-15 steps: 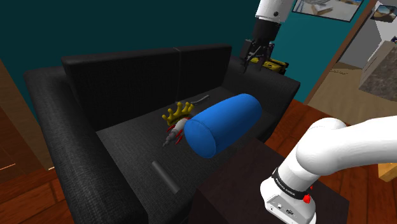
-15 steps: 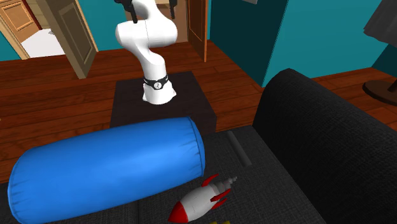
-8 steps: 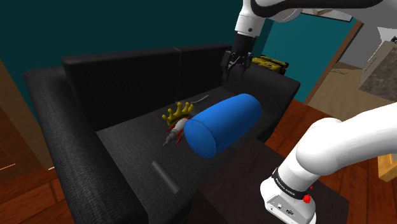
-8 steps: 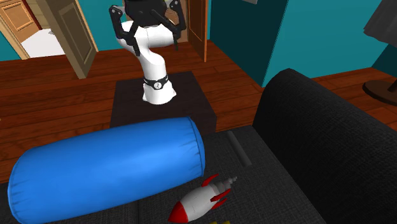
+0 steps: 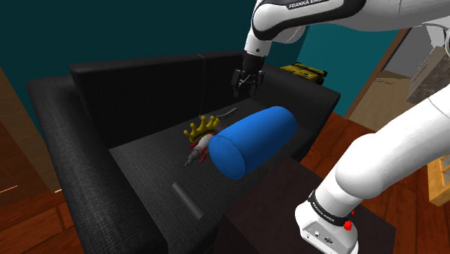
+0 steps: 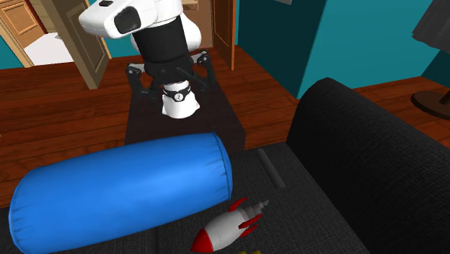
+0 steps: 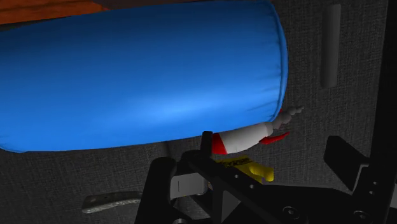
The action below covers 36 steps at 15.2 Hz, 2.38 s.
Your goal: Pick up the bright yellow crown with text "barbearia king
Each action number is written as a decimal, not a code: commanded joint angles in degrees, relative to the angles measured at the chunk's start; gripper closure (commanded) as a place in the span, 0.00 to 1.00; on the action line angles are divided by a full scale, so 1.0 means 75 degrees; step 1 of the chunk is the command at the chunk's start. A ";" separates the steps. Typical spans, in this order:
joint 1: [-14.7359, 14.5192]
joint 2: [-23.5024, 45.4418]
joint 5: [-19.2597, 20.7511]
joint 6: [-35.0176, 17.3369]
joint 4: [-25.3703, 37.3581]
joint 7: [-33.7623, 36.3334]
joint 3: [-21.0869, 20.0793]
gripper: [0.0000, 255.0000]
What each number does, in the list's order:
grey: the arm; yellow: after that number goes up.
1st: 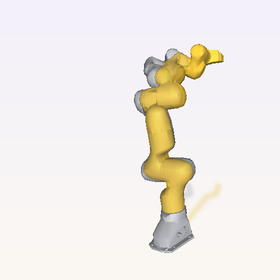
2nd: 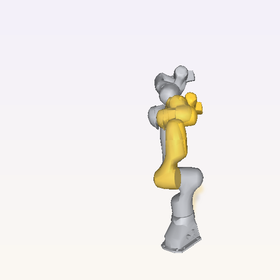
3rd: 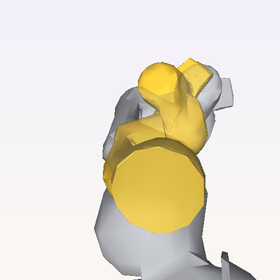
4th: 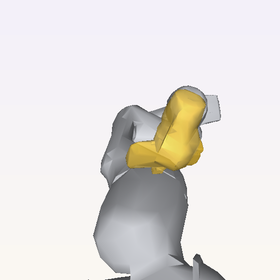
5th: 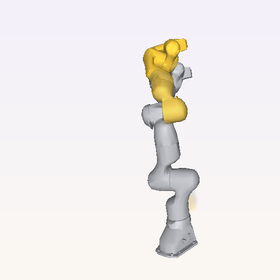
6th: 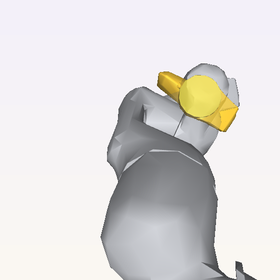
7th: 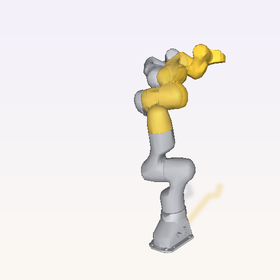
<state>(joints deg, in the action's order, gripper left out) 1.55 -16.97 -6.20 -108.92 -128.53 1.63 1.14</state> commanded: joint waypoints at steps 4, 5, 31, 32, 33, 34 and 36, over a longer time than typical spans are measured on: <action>-0.0028 0.1396 -0.0160 -0.0787 0.0537 -0.0219 0.0039 0.00; -0.0028 0.1686 -0.0194 -0.0908 0.0689 -0.0269 0.0048 0.00; 0.0174 0.7891 -0.0723 -0.1922 0.5586 -0.0941 -0.0095 0.00; 0.0175 0.7929 -0.0727 -0.1958 0.5587 -0.0948 -0.0098 0.00; 0.0175 0.7930 -0.0727 -0.1958 0.5589 -0.0948 -0.0098 0.00; 0.0175 0.7936 -0.0727 -0.1962 0.5590 -0.0948 -0.0098 1.00; 0.0171 0.7928 -0.0728 -0.1969 0.5576 -0.0946 -0.0099 1.00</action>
<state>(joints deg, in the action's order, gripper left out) 2.85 42.47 -11.65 -123.65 -86.69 -5.47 0.41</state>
